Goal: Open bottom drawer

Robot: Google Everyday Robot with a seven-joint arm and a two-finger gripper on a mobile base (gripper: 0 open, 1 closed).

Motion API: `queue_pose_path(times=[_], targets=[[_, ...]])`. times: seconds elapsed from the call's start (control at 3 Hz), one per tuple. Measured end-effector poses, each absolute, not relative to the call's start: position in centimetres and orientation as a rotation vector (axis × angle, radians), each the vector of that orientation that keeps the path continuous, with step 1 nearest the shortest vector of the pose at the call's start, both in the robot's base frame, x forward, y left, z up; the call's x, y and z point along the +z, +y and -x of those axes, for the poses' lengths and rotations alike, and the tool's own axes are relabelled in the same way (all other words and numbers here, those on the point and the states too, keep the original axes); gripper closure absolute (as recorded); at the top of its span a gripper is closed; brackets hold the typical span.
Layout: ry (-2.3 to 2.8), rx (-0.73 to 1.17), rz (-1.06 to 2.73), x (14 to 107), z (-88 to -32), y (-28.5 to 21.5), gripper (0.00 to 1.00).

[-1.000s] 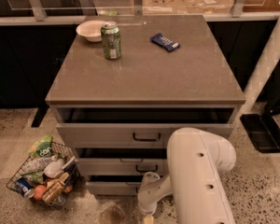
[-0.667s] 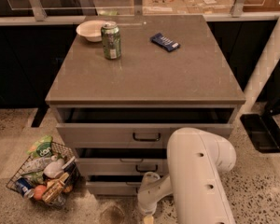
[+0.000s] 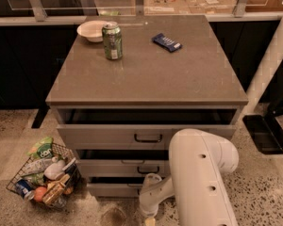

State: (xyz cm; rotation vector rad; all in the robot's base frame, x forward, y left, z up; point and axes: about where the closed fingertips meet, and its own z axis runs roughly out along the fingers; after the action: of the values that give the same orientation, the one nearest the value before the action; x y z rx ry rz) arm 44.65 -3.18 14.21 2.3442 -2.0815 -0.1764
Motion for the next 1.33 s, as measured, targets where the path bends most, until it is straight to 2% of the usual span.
queue_pose_path(times=[1.33], targets=[[-2.081,-0.176,-2.344,14.2,-44.64,-3.18,0.0]])
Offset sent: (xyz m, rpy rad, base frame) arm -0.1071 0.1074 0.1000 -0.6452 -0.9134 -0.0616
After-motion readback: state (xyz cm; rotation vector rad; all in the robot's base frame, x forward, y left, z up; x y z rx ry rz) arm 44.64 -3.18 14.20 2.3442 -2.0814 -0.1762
